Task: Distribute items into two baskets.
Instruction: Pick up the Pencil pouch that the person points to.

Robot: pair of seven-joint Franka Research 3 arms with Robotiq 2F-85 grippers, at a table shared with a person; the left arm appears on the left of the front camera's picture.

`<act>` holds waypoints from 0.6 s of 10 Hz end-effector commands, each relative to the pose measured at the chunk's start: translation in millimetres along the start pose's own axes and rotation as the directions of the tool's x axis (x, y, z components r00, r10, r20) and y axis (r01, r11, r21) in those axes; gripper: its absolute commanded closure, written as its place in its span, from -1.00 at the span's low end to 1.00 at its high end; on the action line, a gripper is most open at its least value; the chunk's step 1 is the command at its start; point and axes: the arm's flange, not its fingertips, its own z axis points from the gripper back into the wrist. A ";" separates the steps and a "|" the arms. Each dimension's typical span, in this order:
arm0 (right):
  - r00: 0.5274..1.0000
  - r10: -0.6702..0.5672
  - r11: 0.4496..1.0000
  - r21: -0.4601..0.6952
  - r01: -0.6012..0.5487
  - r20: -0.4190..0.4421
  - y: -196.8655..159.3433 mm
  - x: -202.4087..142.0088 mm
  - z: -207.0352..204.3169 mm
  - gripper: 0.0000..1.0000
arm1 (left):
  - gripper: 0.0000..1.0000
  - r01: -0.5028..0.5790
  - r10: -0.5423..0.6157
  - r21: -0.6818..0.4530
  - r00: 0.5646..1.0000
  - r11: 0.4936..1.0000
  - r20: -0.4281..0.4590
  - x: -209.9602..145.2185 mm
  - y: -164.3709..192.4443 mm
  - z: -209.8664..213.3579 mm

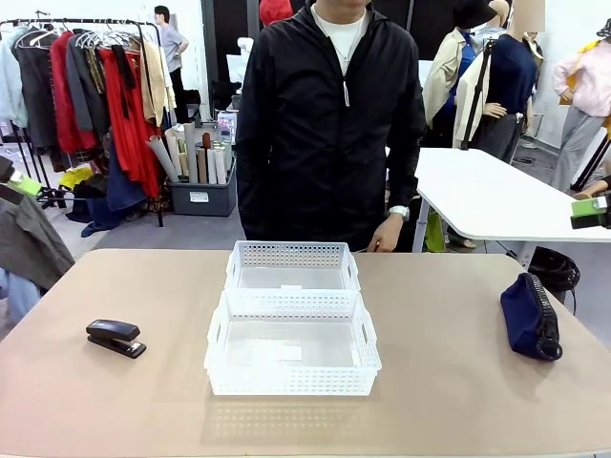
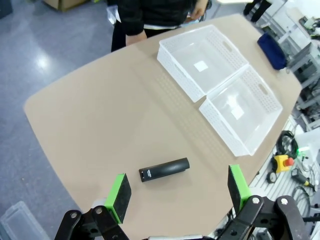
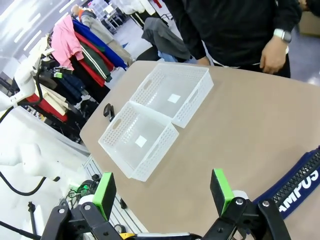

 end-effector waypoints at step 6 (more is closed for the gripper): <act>0.999 -0.041 0.999 0.001 0.041 0.008 -7.9 -6.4 5.1 -1.00 | -1.00 -0.004 0.005 -0.031 1.000 1.000 0.029 -2.9 -0.1 5.5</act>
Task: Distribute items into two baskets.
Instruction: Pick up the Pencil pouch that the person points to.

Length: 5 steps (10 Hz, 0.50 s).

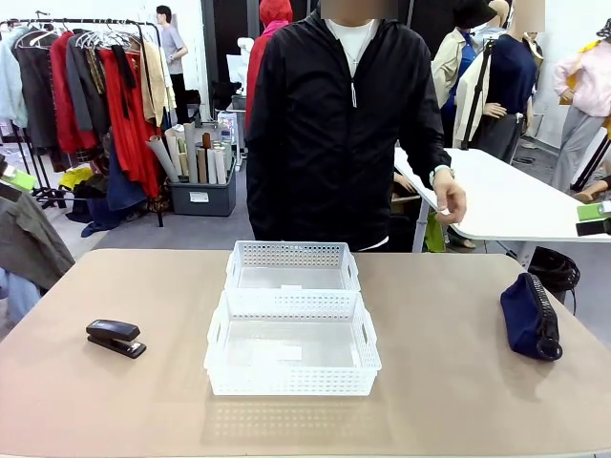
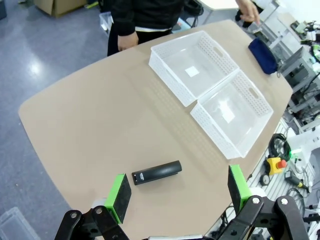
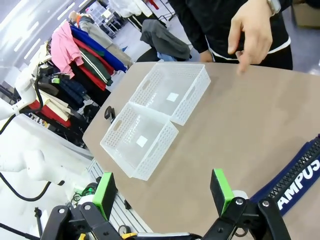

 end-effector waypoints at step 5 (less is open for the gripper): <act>1.000 0.009 1.000 -0.002 -0.009 0.000 2.2 1.6 -0.1 -1.00 | -1.00 -0.001 0.001 0.012 1.000 1.000 0.004 1.6 0.1 0.4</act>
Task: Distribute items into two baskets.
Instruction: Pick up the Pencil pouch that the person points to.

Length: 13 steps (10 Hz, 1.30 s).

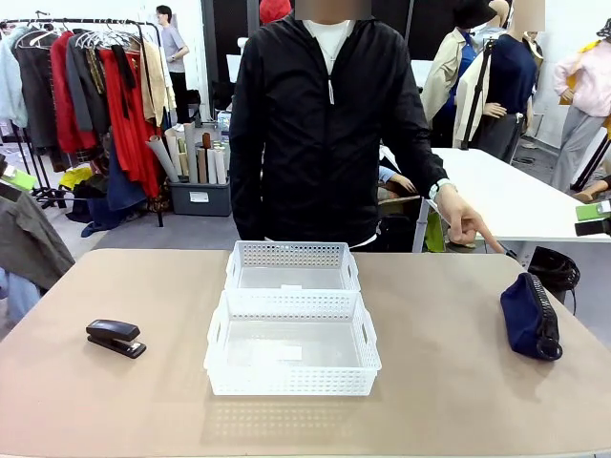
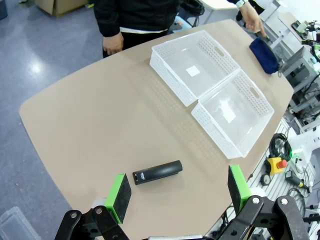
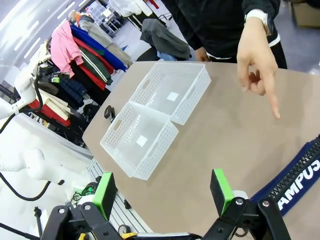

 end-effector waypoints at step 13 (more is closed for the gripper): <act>1.000 0.007 1.000 -0.002 -0.007 0.003 1.6 1.1 1.0 -1.00 | -1.00 -0.001 0.001 0.007 1.000 1.000 0.006 1.2 0.5 0.1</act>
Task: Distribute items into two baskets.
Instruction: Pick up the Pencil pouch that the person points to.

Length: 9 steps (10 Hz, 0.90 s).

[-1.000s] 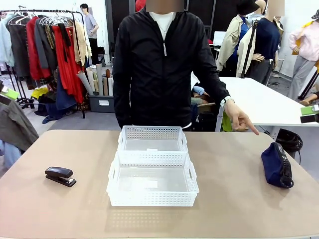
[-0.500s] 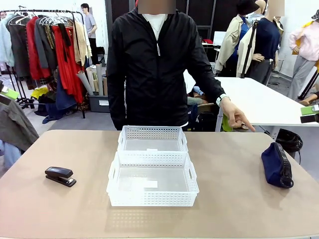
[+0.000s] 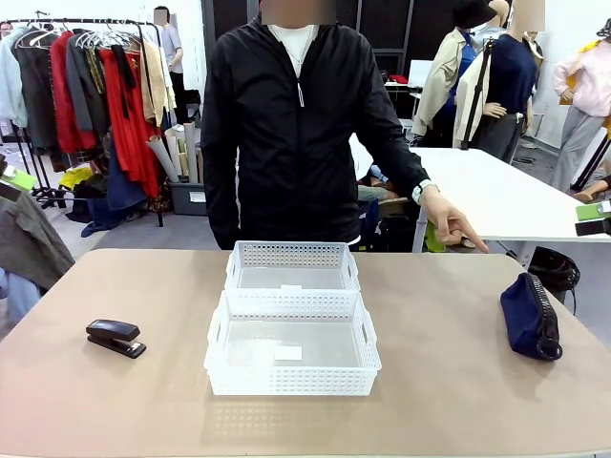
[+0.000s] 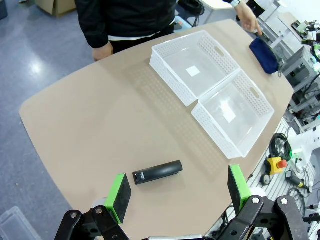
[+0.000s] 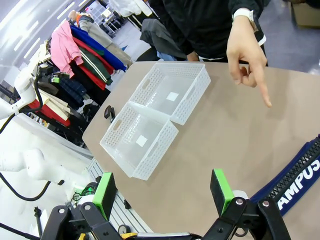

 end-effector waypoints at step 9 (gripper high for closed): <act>1.000 0.008 1.000 -0.001 -0.008 0.003 1.7 1.2 0.6 -1.00 | -1.00 -0.001 0.001 0.006 1.000 1.000 0.006 1.2 0.4 0.0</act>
